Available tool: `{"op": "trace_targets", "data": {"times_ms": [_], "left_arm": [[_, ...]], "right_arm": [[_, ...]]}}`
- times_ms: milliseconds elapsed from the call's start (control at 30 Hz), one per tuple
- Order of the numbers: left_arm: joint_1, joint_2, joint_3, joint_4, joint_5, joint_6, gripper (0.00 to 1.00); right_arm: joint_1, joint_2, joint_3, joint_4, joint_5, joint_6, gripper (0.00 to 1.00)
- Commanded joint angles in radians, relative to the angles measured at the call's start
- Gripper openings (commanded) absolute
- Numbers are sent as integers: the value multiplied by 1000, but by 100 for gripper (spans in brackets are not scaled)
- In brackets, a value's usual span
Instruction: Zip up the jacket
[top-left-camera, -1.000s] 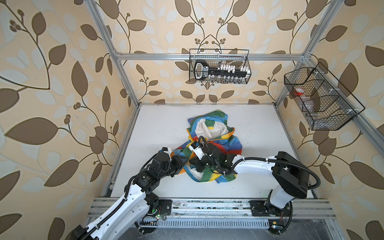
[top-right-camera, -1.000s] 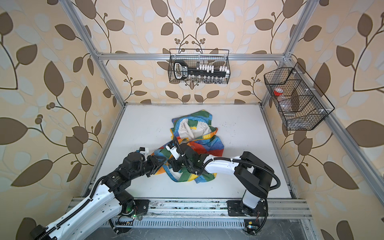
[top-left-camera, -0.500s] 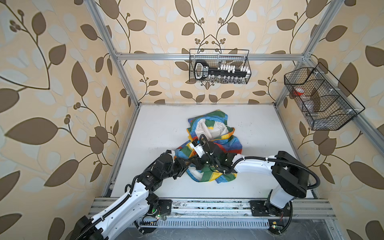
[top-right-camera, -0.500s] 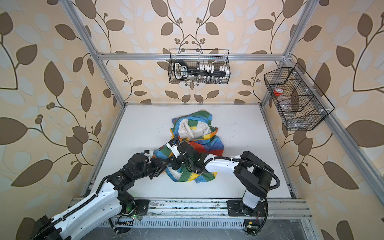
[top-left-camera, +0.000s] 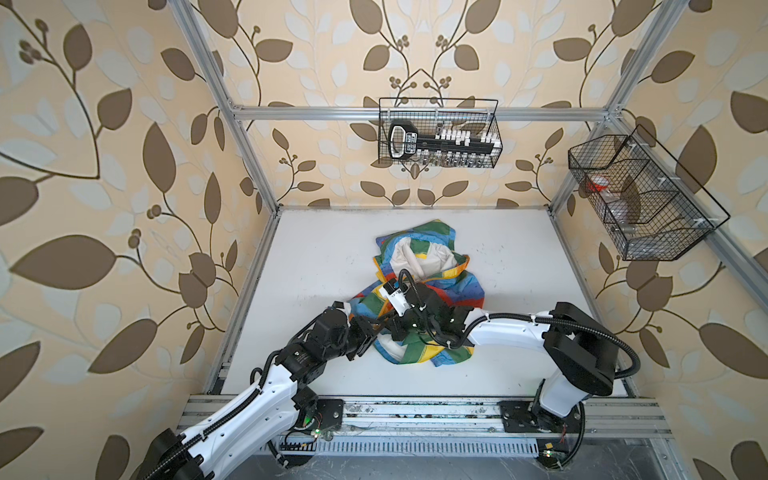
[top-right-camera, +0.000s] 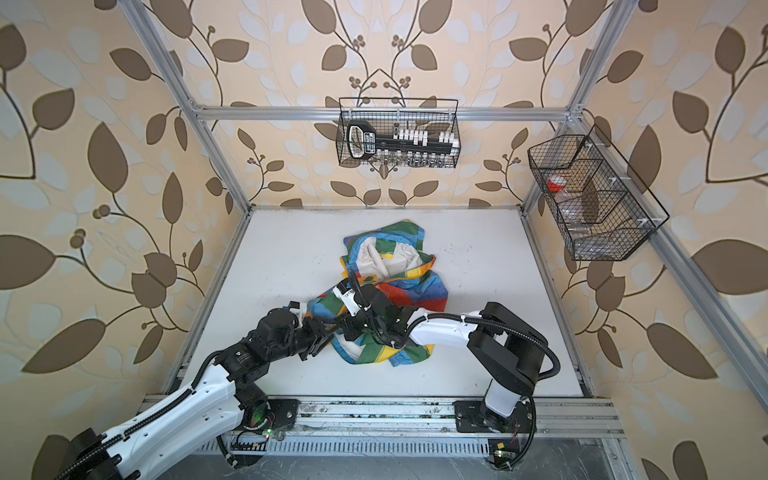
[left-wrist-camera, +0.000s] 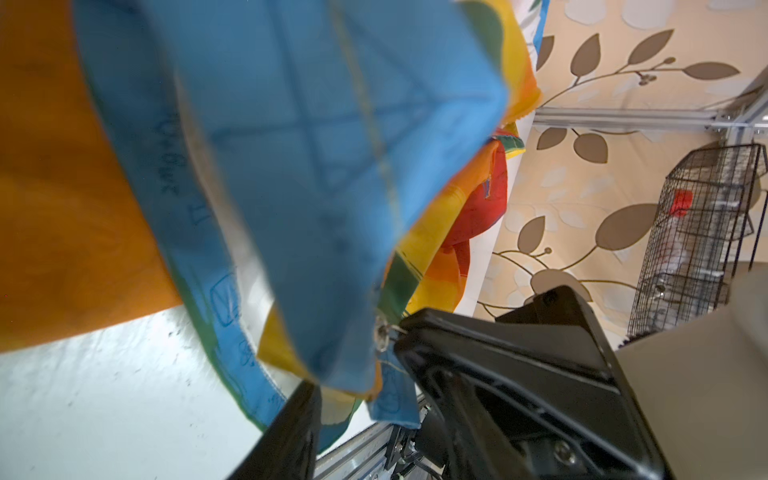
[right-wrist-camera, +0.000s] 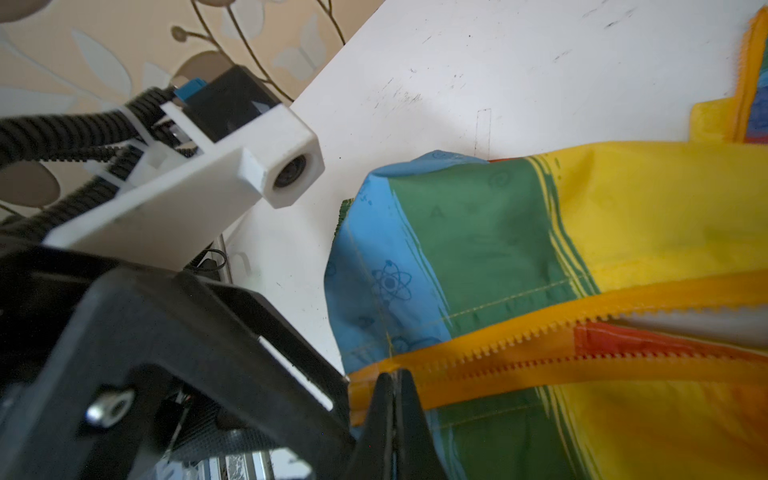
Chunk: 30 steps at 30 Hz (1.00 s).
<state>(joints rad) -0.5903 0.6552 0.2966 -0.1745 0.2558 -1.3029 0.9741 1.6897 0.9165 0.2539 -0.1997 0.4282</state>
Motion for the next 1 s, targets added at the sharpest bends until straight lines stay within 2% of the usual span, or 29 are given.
{"op": "trace_targets", "data": {"times_ms": [0, 133, 400, 700, 867, 967], "left_arm": [[-9, -40, 22, -146, -33, 11, 58], [-9, -33, 14, -119, -24, -3, 58], [-9, 42, 9, 67, -65, -25, 54], [-10, 80, 7, 125, -103, -29, 23], [-8, 41, -18, 130, -110, -41, 0], [-9, 23, -29, 125, -107, -39, 0]], "right_arm": [[4, -7, 19, 35, -12, 3, 0], [5, -7, 20, 34, -14, 4, 0], [9, -12, 16, 35, -16, 9, 0], [9, -21, 7, 36, -13, 14, 0], [10, -24, 3, 35, 3, 18, 0], [11, -25, -1, 33, 32, 16, 0]]}}
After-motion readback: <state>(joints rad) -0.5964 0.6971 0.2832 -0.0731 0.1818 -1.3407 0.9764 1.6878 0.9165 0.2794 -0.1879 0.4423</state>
